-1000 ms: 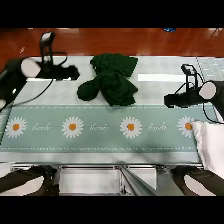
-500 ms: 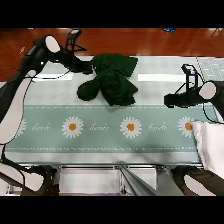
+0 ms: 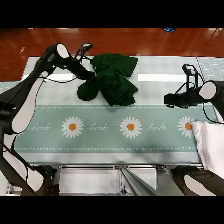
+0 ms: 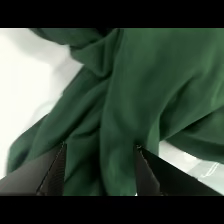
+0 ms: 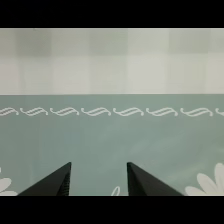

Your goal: Fold the shirts.

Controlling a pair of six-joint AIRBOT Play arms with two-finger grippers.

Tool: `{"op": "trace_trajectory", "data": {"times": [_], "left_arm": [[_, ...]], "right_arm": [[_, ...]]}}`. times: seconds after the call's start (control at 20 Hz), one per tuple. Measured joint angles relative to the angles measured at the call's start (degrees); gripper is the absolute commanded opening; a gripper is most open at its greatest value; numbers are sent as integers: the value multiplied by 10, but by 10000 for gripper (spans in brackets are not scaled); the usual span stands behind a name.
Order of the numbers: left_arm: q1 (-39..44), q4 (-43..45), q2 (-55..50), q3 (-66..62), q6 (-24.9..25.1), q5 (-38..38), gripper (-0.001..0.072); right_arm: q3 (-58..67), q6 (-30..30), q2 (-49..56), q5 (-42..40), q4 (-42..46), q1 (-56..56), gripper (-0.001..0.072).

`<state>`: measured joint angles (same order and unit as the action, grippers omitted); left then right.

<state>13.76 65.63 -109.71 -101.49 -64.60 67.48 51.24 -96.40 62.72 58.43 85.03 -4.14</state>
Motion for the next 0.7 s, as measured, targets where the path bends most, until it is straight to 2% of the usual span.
{"op": "trace_trajectory", "data": {"times": [0.25,0.3,0.45,0.5,0.7], "left_arm": [[7,-18,-24,0,-20,-6,489],[7,-20,-28,0,-27,-6,449],[9,-23,-40,0,-47,3,87],[9,-24,-45,0,-57,9,17],[7,-23,-52,-1,-84,51,16]], "right_arm": [[0,-3,0,0,-3,0,407],[0,-4,0,0,-3,0,407],[0,-5,0,0,-4,0,407],[0,-5,0,0,-4,0,407],[0,-5,0,0,-5,0,407]]}}
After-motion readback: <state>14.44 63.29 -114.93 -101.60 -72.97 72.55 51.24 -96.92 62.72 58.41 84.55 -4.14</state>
